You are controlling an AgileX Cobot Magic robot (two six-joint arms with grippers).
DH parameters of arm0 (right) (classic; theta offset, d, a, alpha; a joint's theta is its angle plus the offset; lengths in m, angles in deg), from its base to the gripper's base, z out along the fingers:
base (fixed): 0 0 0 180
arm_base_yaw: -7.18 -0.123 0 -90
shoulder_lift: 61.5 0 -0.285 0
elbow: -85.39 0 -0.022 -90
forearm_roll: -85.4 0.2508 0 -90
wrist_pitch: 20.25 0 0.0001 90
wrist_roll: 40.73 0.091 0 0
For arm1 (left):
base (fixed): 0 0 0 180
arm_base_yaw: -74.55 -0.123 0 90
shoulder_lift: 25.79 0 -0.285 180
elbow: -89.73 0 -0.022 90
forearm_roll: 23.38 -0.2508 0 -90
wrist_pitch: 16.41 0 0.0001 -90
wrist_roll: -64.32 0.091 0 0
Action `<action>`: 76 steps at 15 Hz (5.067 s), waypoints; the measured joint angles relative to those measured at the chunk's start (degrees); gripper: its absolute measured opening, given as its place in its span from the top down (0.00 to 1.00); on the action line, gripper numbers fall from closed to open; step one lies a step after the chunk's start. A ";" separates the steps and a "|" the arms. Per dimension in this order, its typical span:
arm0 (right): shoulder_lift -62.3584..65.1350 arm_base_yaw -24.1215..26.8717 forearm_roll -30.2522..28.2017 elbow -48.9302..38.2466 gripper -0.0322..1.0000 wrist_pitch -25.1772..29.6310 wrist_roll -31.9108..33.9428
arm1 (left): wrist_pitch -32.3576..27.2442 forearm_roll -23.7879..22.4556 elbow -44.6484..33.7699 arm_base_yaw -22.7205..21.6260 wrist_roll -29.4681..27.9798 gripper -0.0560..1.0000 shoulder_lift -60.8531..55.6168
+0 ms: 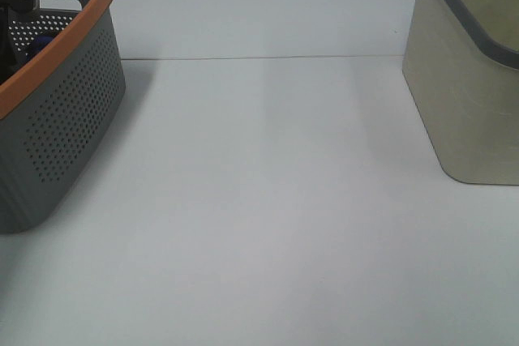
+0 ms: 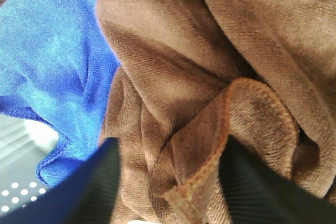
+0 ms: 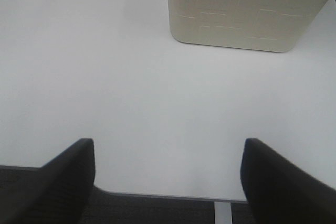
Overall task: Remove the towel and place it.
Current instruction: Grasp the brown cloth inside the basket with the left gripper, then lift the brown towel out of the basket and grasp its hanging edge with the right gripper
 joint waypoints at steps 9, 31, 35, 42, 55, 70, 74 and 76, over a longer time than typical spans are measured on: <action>0.00 0.00 0.00 0.00 0.23 0.00 0.00 | -1.66 1.38 0.00 0.46 -5.44 0.95 0.23; 0.00 0.00 0.00 0.00 0.23 0.00 0.00 | -10.37 10.26 16.96 8.59 -16.90 0.95 -37.07; 0.00 0.00 0.00 0.00 0.23 0.00 0.00 | -4.30 10.08 20.28 16.73 -18.05 0.95 -37.07; 0.00 0.00 4.53 0.00 0.23 -0.29 -0.57 | 0.46 4.64 20.63 30.14 -23.15 0.95 -28.76; -14.27 0.00 14.61 1.03 0.23 -4.30 -14.09 | 0.29 -12.43 20.63 46.29 -33.86 0.95 -15.18; -58.10 0.00 80.04 1.03 0.23 -21.89 -79.41 | 0.11 -11.52 20.63 46.35 -34.09 0.95 -15.18; -73.57 0.00 93.74 1.09 0.23 -23.55 -99.92 | 0.11 -11.40 20.63 46.35 -33.86 0.95 -15.18; -79.98 0.00 94.54 2.98 0.23 -25.10 -108.06 | 0.06 -11.40 20.63 46.41 -33.86 0.95 -15.18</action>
